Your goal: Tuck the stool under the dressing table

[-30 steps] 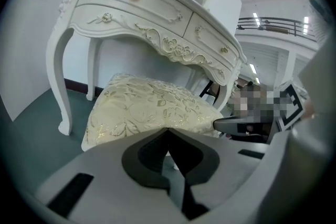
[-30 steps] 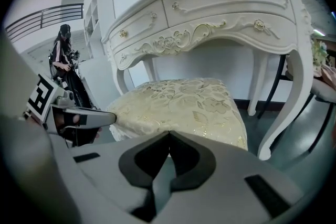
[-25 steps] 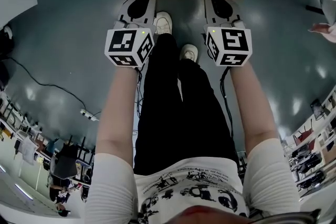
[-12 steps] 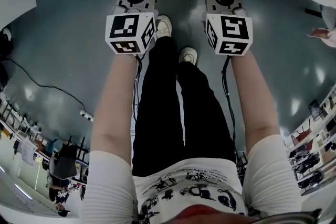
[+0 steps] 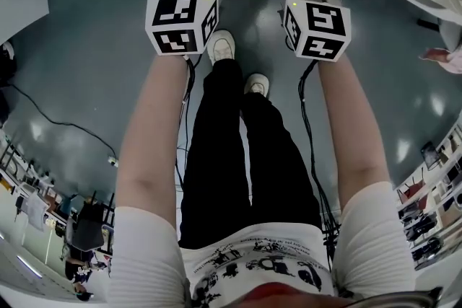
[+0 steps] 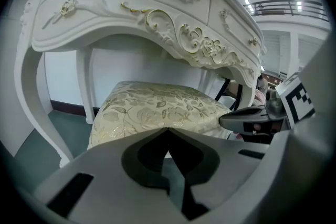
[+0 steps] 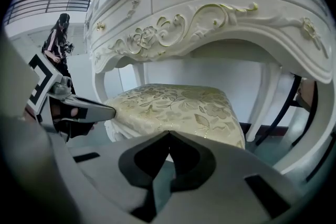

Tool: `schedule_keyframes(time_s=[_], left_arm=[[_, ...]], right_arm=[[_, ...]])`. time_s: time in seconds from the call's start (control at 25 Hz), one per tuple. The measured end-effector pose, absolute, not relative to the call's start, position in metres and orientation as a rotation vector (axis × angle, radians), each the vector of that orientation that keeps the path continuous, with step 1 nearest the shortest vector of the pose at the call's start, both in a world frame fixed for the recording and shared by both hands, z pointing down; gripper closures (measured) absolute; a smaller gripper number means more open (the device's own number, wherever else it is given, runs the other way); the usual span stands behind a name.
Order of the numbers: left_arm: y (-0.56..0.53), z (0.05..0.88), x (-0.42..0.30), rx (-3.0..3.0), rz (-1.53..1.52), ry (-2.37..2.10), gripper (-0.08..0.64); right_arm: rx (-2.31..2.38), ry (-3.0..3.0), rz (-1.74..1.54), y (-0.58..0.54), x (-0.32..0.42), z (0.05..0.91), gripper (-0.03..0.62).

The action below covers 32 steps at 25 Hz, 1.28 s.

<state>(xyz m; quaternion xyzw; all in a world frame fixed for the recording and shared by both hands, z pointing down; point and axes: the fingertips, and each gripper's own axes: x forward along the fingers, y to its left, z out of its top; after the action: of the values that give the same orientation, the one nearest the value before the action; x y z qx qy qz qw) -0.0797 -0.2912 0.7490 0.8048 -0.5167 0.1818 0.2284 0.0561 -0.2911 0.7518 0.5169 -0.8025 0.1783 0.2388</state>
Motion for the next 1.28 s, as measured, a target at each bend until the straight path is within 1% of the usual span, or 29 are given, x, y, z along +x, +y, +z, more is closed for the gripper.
schedule_keyframes(time_s=[0.28,0.8,0.96,1.04,1.12,1.28], left_arm=[[-0.328,0.753,-0.080,2.238,0.520,-1.428,0.540],[-0.375,0.750,-0.070,2.319,0.615,-1.387,0.540],[-0.374,0.748,-0.066,2.299,0.602,-1.377,0.540],[-0.370,0.748,-0.067,2.288,0.627,-1.361,0.540],[-0.360,0.749,-0.067,2.267,0.660,-1.328,0.540],[-0.322,0.742,-0.071,2.244,0.645,-1.314,0.540]], right_arm=[[1.451,-2.187,0.500,-0.328,0.056,0.755,0.575],[1.515,-2.128,0.412,-0.378,0.063,0.752,0.575],[1.495,-2.126,0.418,-0.376,0.067,0.750,0.575],[1.472,-2.093,0.473,-0.369,0.067,0.753,0.574],[1.447,-2.049,0.538,-0.356,0.070,0.758,0.574],[1.458,-2.041,0.566,-0.316,0.077,0.750,0.574]])
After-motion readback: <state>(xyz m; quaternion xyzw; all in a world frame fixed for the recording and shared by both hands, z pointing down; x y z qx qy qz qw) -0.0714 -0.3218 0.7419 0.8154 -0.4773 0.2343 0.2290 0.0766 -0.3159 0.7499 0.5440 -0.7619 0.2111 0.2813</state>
